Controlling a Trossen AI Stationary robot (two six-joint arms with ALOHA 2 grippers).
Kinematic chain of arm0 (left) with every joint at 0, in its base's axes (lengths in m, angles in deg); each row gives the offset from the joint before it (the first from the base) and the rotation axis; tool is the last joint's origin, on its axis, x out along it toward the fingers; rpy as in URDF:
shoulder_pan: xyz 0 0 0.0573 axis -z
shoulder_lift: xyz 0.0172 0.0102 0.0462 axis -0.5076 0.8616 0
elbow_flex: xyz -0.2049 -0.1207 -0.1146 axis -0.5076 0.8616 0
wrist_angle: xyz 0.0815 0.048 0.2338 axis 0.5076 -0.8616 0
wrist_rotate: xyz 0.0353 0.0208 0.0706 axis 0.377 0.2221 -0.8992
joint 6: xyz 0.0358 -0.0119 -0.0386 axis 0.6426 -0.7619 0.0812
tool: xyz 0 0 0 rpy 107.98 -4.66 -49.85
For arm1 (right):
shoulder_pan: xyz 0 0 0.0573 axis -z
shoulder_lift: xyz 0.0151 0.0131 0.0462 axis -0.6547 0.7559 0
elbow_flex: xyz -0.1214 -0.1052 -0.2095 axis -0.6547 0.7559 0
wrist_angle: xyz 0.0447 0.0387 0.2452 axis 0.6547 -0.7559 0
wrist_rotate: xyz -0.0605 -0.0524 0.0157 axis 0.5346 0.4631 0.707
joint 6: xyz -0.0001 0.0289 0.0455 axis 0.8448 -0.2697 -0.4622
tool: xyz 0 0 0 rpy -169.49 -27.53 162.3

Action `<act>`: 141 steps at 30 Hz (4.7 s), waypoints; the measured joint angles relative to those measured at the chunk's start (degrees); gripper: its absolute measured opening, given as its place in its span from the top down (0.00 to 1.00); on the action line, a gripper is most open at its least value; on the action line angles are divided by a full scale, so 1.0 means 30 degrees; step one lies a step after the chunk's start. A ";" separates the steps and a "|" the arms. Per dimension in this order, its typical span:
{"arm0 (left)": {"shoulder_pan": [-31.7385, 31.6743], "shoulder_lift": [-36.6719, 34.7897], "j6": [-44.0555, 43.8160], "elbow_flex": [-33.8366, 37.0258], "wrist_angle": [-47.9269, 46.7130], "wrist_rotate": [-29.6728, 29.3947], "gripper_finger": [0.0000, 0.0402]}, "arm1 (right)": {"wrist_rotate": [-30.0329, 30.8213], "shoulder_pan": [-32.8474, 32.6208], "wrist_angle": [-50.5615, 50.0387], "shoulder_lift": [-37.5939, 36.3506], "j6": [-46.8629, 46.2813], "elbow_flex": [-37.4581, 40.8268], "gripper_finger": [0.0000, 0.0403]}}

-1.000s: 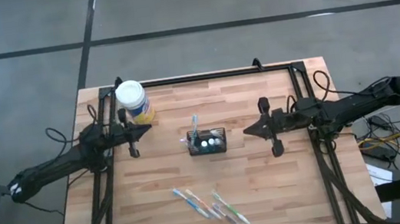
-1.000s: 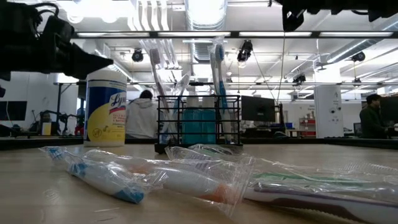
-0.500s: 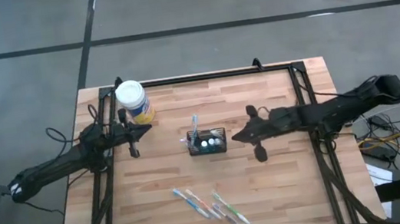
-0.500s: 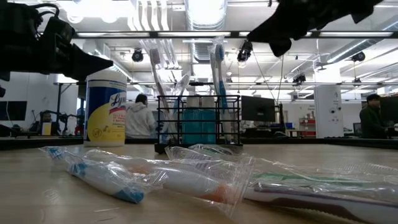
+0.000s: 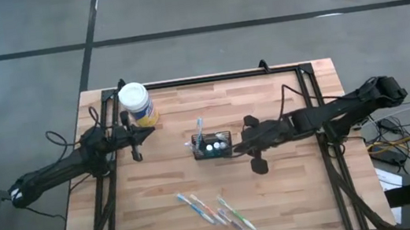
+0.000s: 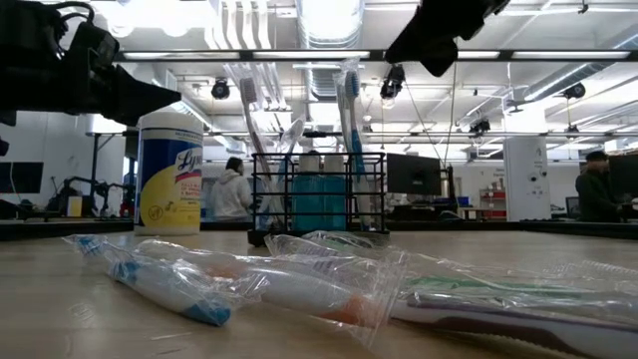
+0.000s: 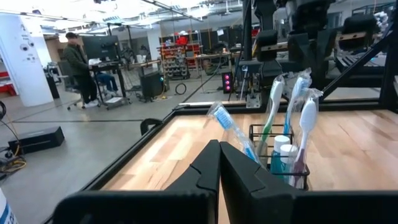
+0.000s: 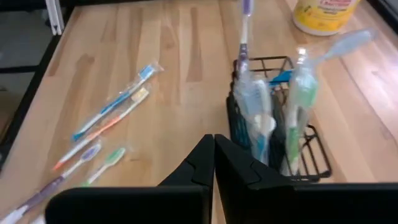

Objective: Pick & Place toothbrushing station
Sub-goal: Put the green toothbrush into the wire organizer

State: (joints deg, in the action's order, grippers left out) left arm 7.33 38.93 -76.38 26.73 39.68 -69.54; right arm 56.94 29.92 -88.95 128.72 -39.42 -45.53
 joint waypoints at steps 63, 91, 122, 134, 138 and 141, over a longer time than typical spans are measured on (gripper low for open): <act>0.0007 0.0036 -0.2331 -0.0007 -0.0823 0.0005 0.97 | -0.1055 -0.7017 -0.9682 1.5881 -1.3756 -1.3619 0.58; 0.0003 0.0032 -0.2528 0.0000 -0.0979 0.0005 0.97 | 0.0233 -0.7037 -1.1482 1.6945 -1.3724 -1.3812 0.58; 0.0005 0.0036 -0.2568 0.0022 -0.0984 0.0005 0.97 | 0.3083 -0.7180 -1.1565 1.5487 -1.1314 -1.3348 0.97; 0.0000 0.0036 -0.2509 0.0022 -0.0799 0.0005 0.97 | 0.7912 -0.7804 -0.6015 0.8721 -0.1451 -1.2524 0.97; 0.0007 0.0036 -0.2514 0.0022 -0.0706 0.0005 0.97 | 0.7756 -0.7724 -0.2223 0.6570 0.2947 -1.0703 0.97; 0.0000 0.0036 -0.2501 0.0022 -0.0675 0.0000 0.97 | 0.7300 -0.7433 0.0796 0.4754 0.4825 -0.8563 0.97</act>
State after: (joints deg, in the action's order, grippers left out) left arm 7.33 39.04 -83.88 26.80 37.66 -69.54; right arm 78.84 7.62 -86.56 142.99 -24.95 -71.22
